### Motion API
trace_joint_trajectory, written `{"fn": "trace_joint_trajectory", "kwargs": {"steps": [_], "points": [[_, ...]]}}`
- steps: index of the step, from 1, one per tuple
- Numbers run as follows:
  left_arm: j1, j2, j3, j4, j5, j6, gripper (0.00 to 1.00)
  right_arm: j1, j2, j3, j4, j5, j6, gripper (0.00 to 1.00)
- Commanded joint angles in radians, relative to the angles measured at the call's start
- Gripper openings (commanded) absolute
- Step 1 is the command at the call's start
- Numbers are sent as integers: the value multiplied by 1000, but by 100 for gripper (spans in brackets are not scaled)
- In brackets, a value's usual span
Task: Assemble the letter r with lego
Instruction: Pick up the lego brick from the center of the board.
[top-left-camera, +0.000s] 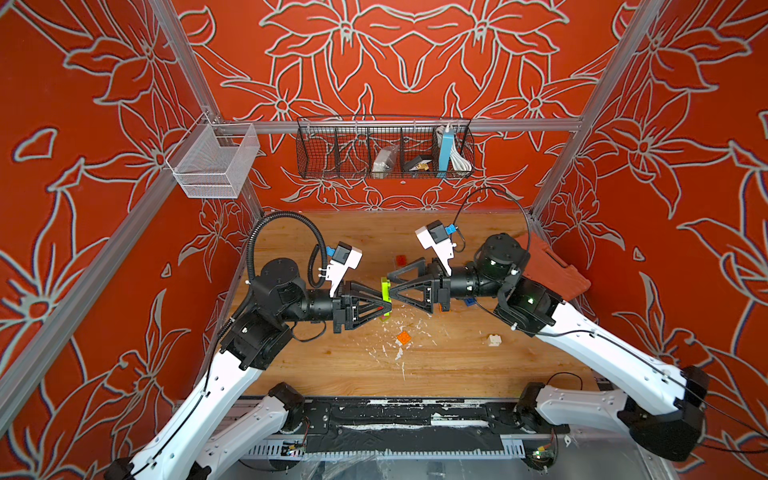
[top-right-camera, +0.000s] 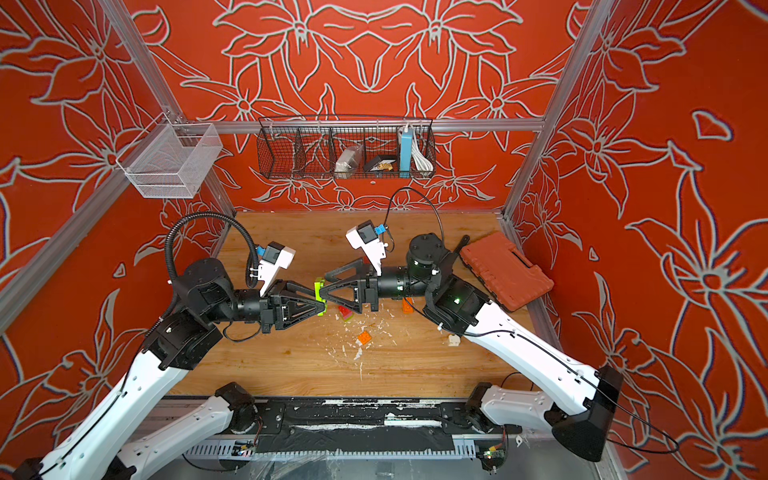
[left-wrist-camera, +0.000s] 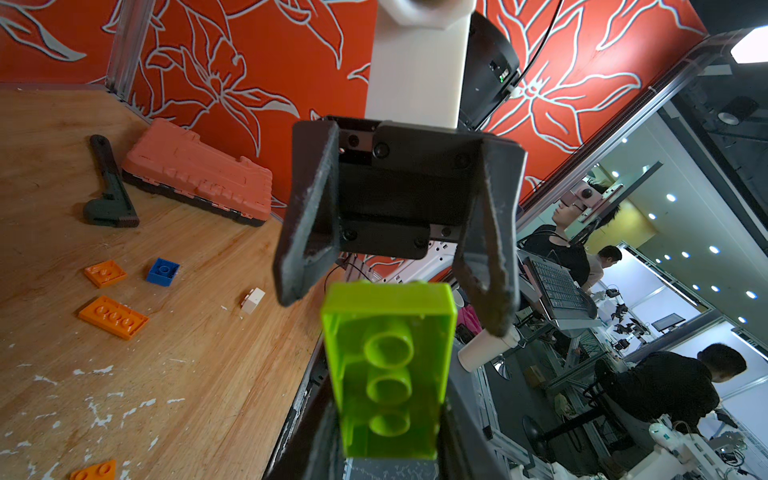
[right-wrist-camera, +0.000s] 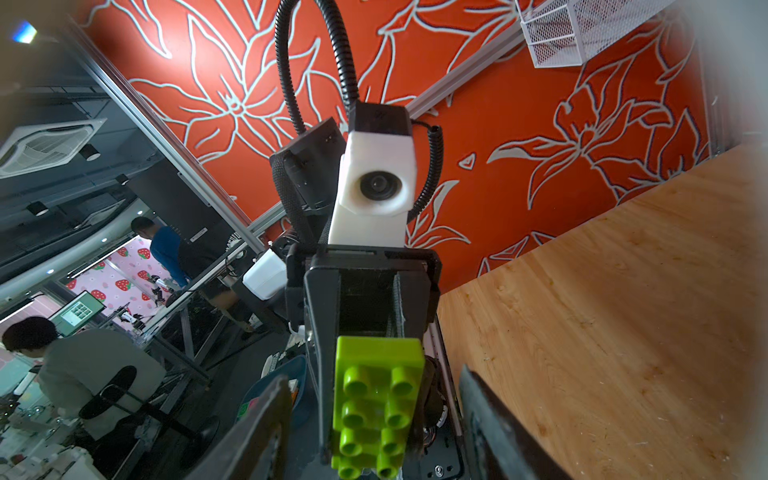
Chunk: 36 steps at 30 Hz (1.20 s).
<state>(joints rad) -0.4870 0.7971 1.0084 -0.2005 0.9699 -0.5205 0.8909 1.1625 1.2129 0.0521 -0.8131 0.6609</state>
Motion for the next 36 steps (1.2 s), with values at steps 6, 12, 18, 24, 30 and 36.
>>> {"fn": "trace_joint_trajectory", "kwargs": {"steps": [6,12,18,24,30,36], "points": [[-16,-7,26,6,11,22,0,9,11,43,24,3,48,56],[-18,-9,25,10,2,20,0,18,13,33,35,-8,66,54],[-23,-7,26,8,-5,23,0,24,13,18,42,2,80,53],[-29,-10,27,1,-13,28,0,29,17,18,35,9,77,45],[-29,-12,29,-2,-23,31,0,29,16,11,26,22,76,48],[-29,-12,27,-3,-28,33,0,32,11,8,19,31,72,50]]}}
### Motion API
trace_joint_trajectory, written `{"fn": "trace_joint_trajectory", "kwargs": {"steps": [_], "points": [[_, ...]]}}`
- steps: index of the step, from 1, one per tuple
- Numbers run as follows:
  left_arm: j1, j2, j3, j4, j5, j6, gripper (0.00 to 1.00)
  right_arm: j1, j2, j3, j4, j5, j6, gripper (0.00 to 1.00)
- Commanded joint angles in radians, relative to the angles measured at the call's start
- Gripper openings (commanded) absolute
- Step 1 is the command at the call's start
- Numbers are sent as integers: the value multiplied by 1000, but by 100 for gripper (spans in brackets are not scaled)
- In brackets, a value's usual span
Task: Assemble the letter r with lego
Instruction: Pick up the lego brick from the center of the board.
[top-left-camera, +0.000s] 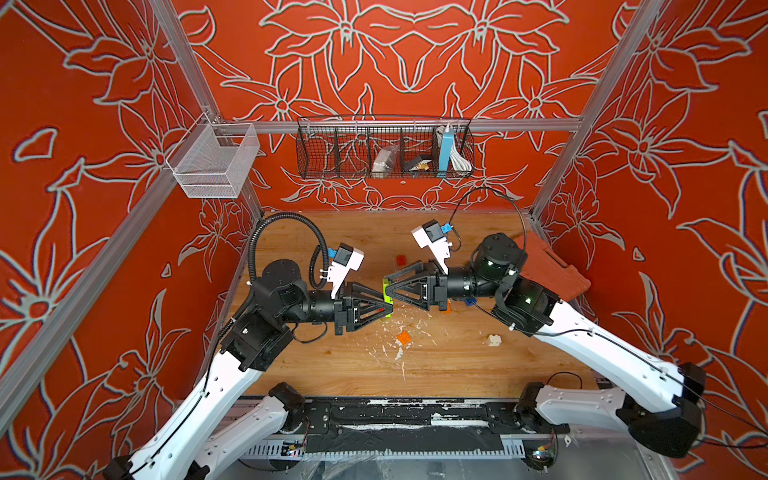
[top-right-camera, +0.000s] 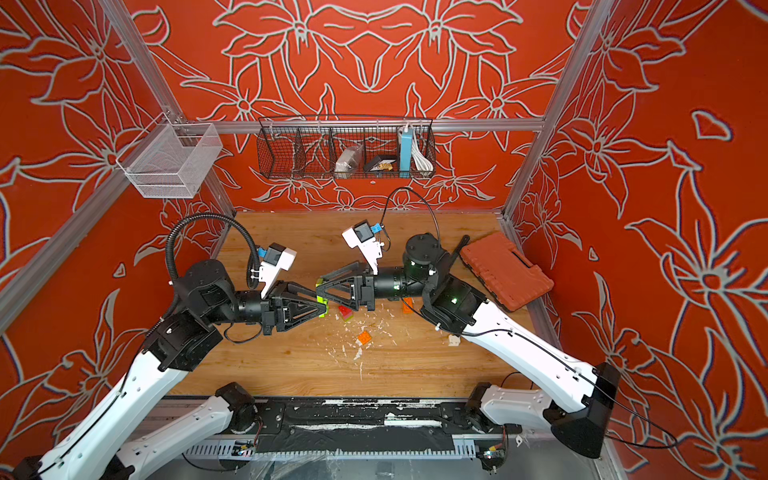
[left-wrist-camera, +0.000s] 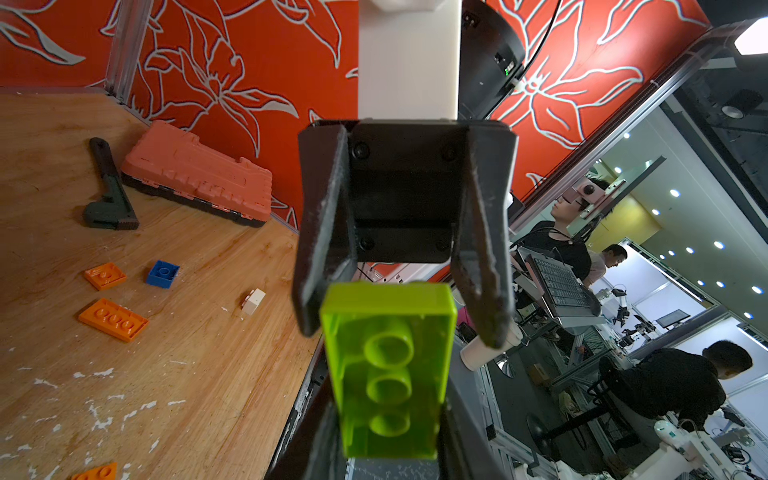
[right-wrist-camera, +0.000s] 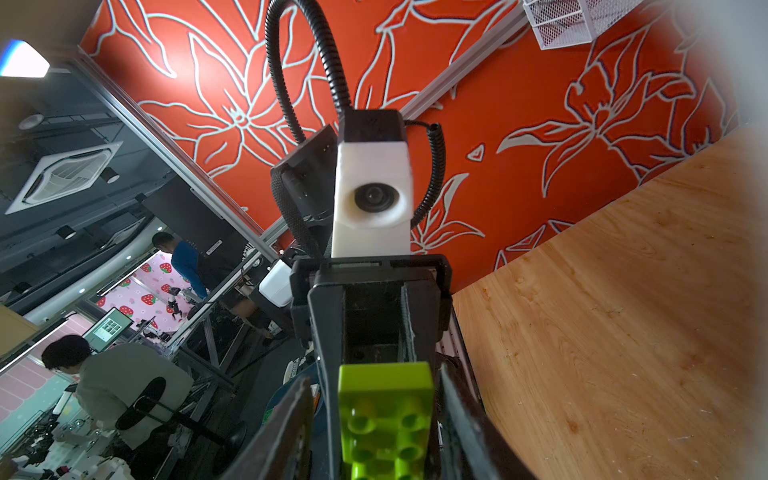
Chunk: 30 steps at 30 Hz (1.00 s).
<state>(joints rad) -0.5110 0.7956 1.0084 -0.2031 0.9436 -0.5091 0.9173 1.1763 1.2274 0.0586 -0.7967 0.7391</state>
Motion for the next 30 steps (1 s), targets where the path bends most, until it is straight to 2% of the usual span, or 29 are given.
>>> {"fn": "trace_joint_trajectory", "kwargs": {"steps": [1,12,26,28,30], "points": [[-5,-12,27,-1,-6,23,0,6,-1,-6,9,13,-6,49],[-7,-12,27,-4,-8,22,0,6,3,-11,13,12,-4,34],[-7,-7,29,1,-14,21,0,6,-3,-8,-13,20,-19,23],[-6,-9,29,2,-16,23,17,6,-9,-4,-31,32,-34,20],[-7,-9,27,2,-24,17,43,7,-16,-2,-43,40,-48,17]]}}
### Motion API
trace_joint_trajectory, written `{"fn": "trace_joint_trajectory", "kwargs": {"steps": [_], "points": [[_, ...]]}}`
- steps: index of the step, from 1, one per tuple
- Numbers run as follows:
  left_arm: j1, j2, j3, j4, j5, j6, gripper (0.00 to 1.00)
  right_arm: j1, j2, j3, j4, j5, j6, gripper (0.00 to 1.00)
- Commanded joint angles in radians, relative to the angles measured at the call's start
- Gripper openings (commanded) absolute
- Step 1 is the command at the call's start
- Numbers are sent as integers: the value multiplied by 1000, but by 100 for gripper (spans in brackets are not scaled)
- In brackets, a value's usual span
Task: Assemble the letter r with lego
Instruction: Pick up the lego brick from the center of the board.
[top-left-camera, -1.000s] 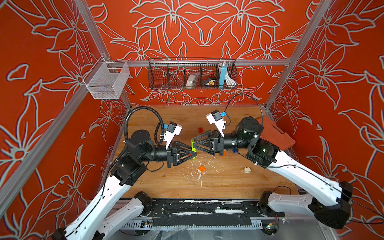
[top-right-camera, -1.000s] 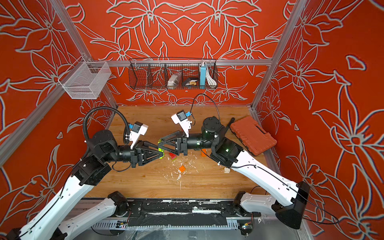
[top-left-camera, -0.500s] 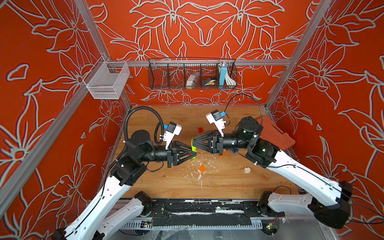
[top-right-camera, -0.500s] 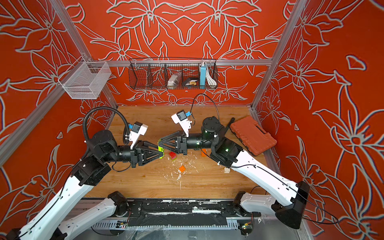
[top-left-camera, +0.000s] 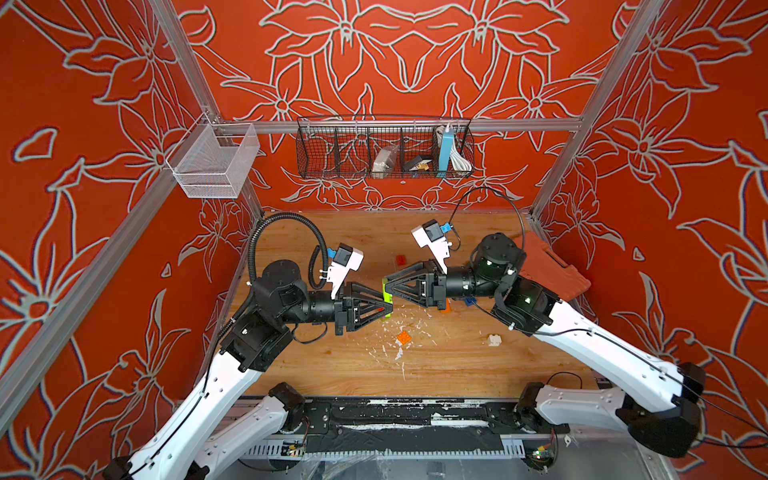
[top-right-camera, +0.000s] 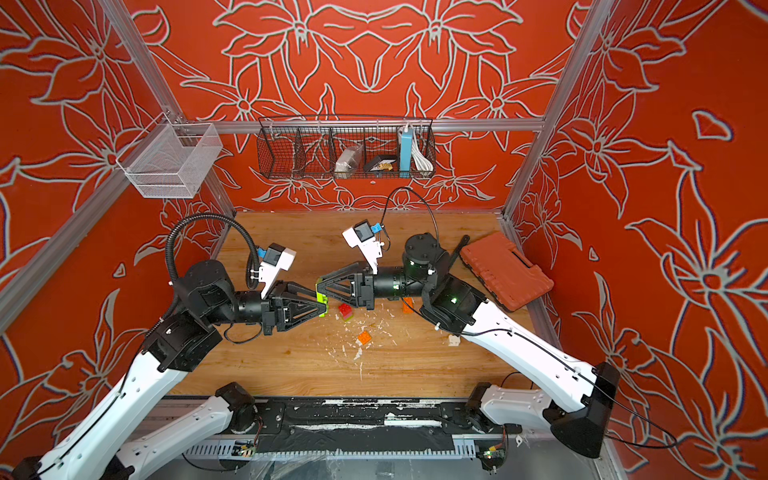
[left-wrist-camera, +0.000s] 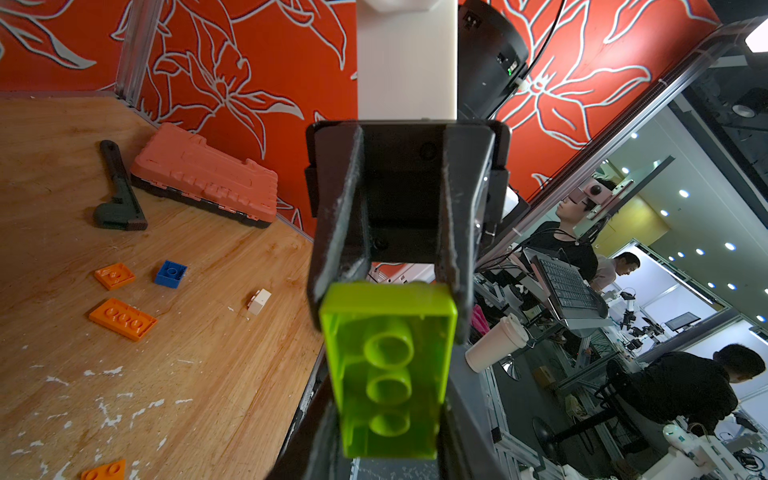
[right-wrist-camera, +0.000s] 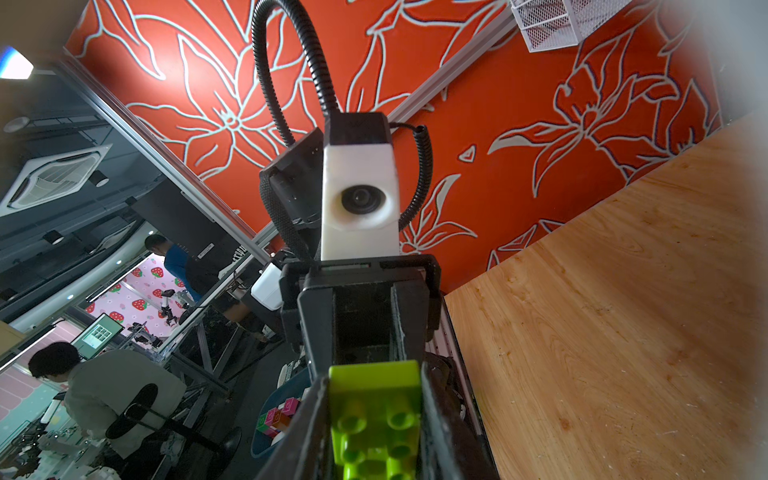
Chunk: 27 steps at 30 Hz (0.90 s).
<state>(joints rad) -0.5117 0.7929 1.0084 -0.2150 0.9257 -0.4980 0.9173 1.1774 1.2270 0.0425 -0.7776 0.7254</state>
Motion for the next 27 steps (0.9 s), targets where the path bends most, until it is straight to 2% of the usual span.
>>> {"fn": "trace_joint_trajectory", "kwargs": {"steps": [1,2,5,7,9,12,15,17,23,27], "points": [[-7,-5,27,12,-10,3,55,6,-25,-2,-32,30,-40,16],[-6,-6,25,10,-14,1,66,6,-34,-3,-41,41,-52,15],[-6,-16,24,-45,-63,3,85,6,-55,12,-139,106,-122,13],[-6,-31,12,-95,-100,8,91,7,-68,34,-266,171,-204,13],[-6,-52,-11,-163,-184,1,95,7,-77,45,-423,276,-300,13],[-6,-77,-48,-270,-298,5,97,6,-78,30,-606,425,-403,10],[-5,-86,-98,-324,-394,-15,97,13,-66,-1,-743,524,-451,1],[-6,-78,-132,-328,-436,-37,97,26,-54,-26,-810,585,-461,0],[8,5,-189,-337,-541,-86,97,54,38,-79,-946,713,-473,0],[55,44,-206,-347,-563,-108,97,58,102,-99,-946,759,-439,0]]}}
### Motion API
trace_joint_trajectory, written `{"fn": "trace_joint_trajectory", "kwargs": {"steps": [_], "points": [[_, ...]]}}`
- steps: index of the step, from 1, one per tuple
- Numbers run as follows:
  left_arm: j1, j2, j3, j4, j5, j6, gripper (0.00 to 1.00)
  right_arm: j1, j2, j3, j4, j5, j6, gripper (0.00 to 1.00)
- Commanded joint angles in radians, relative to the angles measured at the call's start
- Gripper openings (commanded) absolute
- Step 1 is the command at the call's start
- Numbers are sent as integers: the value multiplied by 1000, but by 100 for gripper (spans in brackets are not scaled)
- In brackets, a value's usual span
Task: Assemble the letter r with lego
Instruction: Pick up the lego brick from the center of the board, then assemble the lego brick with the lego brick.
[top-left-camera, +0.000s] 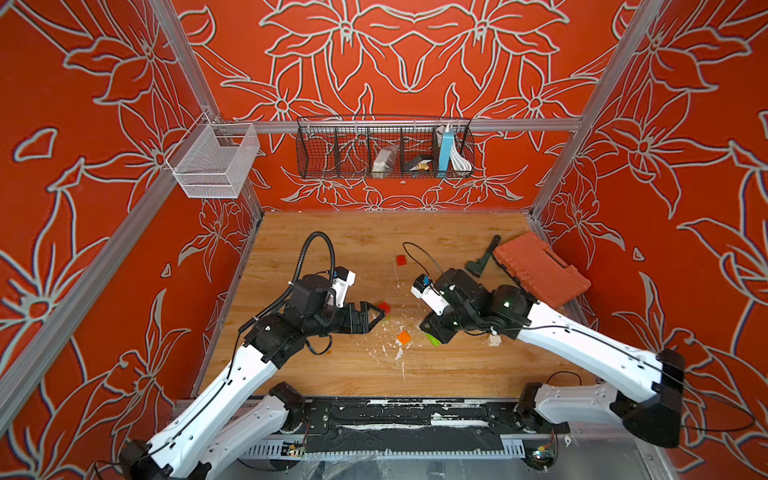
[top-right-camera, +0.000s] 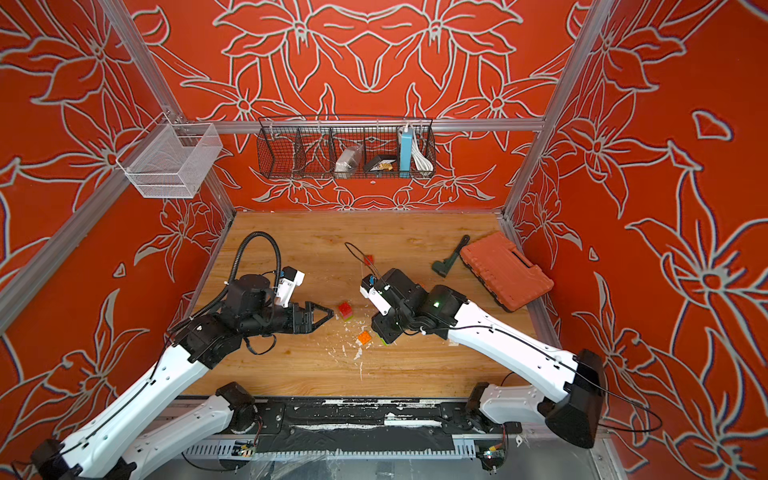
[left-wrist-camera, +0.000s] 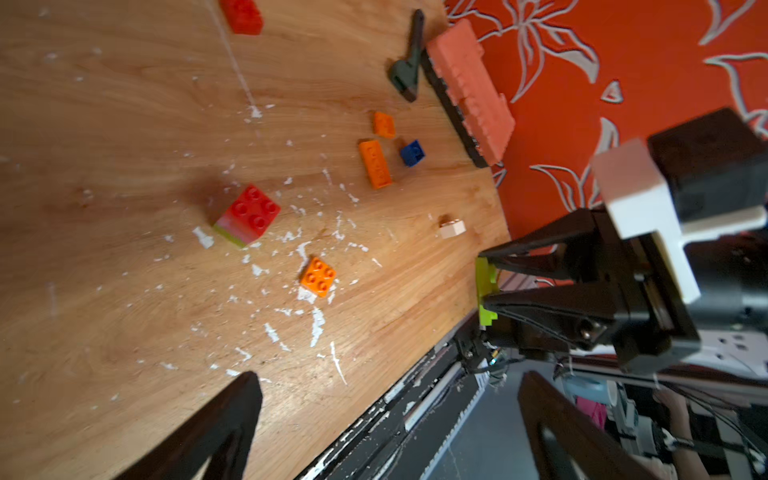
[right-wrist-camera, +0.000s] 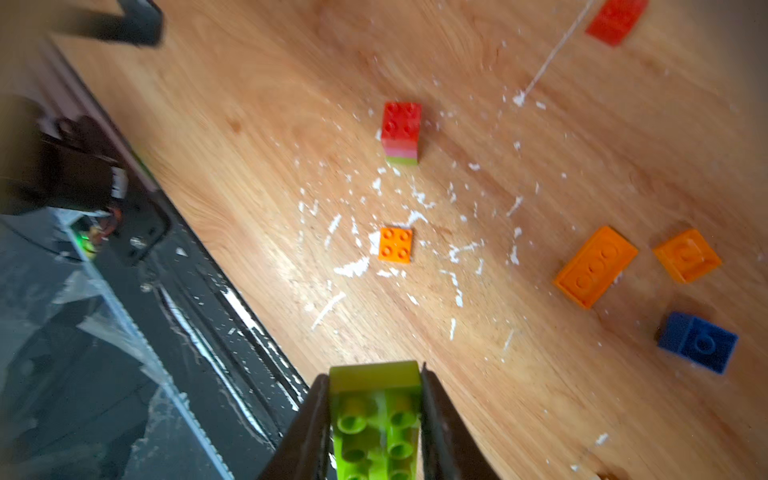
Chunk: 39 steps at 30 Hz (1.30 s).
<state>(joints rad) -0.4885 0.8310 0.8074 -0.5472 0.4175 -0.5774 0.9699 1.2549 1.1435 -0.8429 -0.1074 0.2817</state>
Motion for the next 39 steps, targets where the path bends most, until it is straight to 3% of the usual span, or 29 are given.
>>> {"fn": "trace_joint_trajectory", "kwargs": {"steps": [1,6,9,19,26,39], "points": [[55,9,-14,-8,-41,-38,97,8,38,-21,-51,87,18,0],[243,5,-100,81,113,-103,96,21,119,-50,27,88,157,0],[339,6,-128,90,152,-105,95,29,190,-51,62,39,170,0],[509,-9,-151,55,169,-84,96,58,418,37,52,45,117,0],[572,7,-143,21,168,-65,97,70,497,99,41,90,114,0],[573,28,-138,52,218,-52,97,71,579,161,34,98,132,0]]}}
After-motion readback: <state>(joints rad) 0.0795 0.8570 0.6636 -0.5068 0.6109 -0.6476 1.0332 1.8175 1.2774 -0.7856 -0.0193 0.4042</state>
